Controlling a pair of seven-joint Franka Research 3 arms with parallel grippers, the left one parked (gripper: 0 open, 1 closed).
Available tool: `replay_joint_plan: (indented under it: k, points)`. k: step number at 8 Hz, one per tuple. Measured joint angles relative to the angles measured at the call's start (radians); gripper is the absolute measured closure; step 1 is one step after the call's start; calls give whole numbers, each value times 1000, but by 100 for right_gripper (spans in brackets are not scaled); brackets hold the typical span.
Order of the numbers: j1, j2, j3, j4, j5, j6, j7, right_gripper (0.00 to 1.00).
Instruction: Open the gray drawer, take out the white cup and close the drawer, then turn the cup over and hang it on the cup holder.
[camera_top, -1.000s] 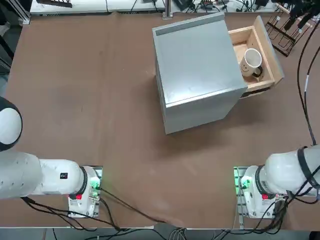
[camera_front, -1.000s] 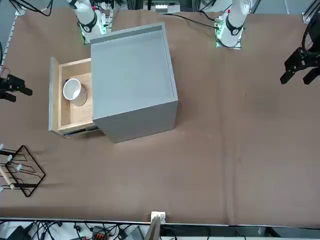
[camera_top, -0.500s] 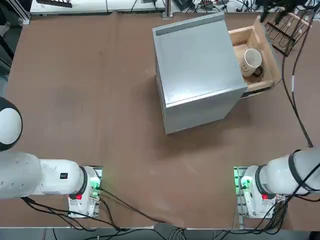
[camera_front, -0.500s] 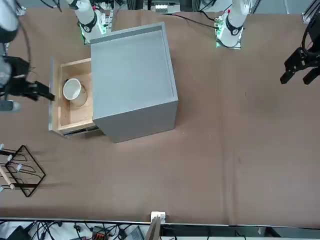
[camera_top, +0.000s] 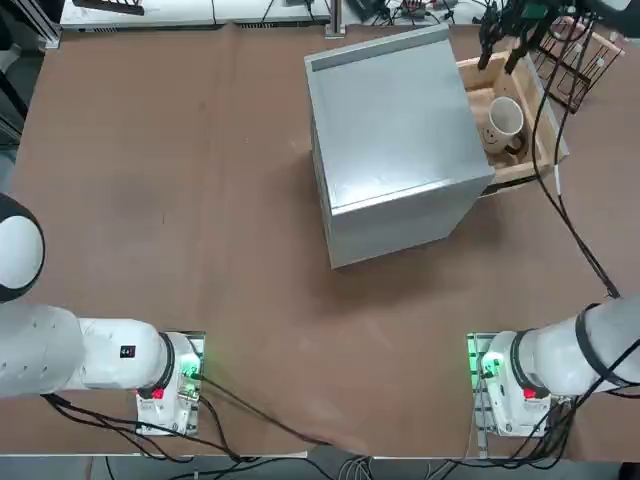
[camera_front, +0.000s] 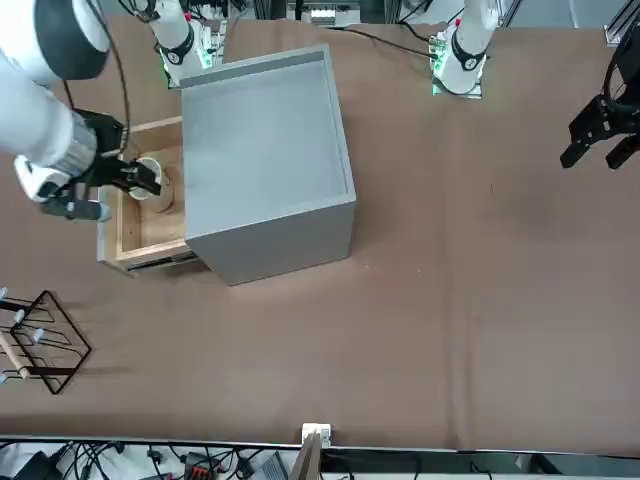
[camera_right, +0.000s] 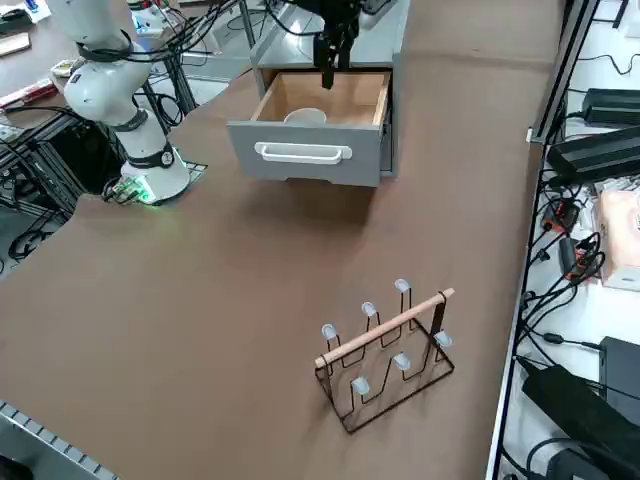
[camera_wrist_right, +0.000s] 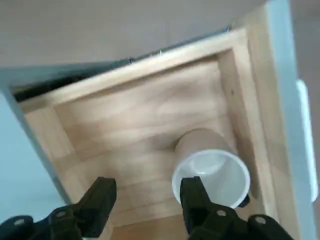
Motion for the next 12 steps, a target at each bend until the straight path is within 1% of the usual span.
replay_joint_plan:
  k: [1, 5, 7, 9, 11, 12]
  points:
    - [1, -10, -2, -40, 0, 15, 6, 22]
    - [2, -29, -5, -141, 0, 36, 9, 22]
    - [2, -31, -6, -183, 0, 97, 9, 22]
    - [2, -31, -7, -225, -6, 128, 9, 22]
    - [2, -31, -7, -244, -17, 142, 9, 26]
    - [2, -31, -7, -247, -23, 142, 9, 31]
